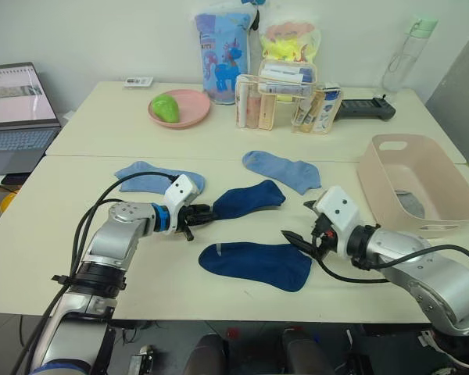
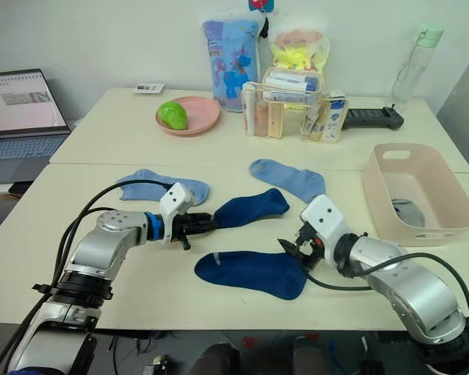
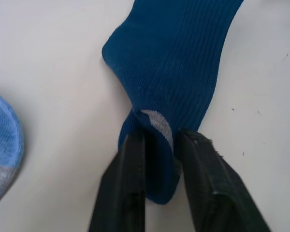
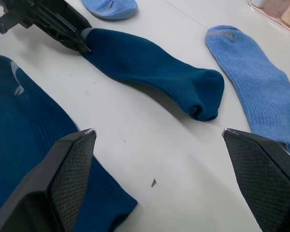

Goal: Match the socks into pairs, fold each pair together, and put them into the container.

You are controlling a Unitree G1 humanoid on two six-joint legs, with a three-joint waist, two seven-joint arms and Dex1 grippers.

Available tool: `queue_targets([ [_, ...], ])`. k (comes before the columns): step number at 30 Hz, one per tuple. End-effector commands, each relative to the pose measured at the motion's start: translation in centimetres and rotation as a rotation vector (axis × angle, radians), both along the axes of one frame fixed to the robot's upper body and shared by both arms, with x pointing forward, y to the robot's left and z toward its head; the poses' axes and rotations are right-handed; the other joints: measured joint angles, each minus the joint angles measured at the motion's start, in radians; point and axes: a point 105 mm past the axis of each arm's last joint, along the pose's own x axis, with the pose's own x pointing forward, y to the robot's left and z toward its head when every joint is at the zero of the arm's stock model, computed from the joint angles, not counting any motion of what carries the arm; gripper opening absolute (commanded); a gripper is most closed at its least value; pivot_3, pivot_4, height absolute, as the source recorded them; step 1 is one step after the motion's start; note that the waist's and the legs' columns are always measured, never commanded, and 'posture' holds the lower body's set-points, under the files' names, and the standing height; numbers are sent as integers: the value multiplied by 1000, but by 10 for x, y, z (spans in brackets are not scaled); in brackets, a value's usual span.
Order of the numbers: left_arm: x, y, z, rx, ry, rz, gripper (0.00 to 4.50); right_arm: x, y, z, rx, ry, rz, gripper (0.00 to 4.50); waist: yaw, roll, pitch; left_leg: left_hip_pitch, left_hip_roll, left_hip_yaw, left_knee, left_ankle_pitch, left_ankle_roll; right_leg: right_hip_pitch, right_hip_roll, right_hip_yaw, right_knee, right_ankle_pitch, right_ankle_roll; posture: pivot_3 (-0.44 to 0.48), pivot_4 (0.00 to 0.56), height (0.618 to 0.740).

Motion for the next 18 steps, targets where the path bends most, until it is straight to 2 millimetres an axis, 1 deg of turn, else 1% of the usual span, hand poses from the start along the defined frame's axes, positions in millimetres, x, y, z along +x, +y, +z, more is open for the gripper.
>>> queue_targets([
  [1,2,9,27,12,-163,-13,2167,-4,6,11,29,-82,69,4500,-3,0,0,0,0,0,0,0,0,0,0,0,0,0,0,0,150,703],
  [2,0,12,31,21,-200,-34,2470,-5,7,10,35,-85,76,4500,-6,0,0,0,0,0,0,0,0,0,0,0,0,0,0,0,150,703],
  [4,0,23,40,32,-290,-35,3066,-1,2,4,-29,-121,77,4500,-11,0,0,1,1,1,0,0,0,0,1,1,1,0,0,0,150,703],
  [6,-13,30,40,82,-279,-119,3660,1,-2,0,-91,-154,83,4500,-10,0,0,1,1,0,-1,0,0,0,1,0,1,0,0,0,150,703],
  [8,-27,35,39,118,-233,-206,4213,3,-1,-4,-114,-172,91,4500,-14,0,0,1,1,1,-1,0,0,0,1,1,0,0,0,0,150,703],
  [10,-31,38,40,170,-265,-247,4213,9,-2,-11,-152,-186,92,4500,-11,0,0,1,1,1,-1,0,0,0,1,0,0,0,0,0,150,703],
  [12,-28,36,40,223,-321,-274,4213,14,-3,-18,-189,-194,86,4500,-1,0,0,1,1,0,-1,0,0,0,1,0,0,0,0,0,150,703],
  [15,-21,26,38,245,-398,-291,4213,20,4,-23,-185,-189,79,4500,2,0,0,0,-1,1,0,0,0,0,0,0,-1,0,0,0,150,703],
  [18,-15,10,37,242,-476,-303,4213,25,12,-24,-179,-196,72,4500,-1,0,0,0,-1,1,0,0,0,0,0,0,0,0,0,0,150,703],
])
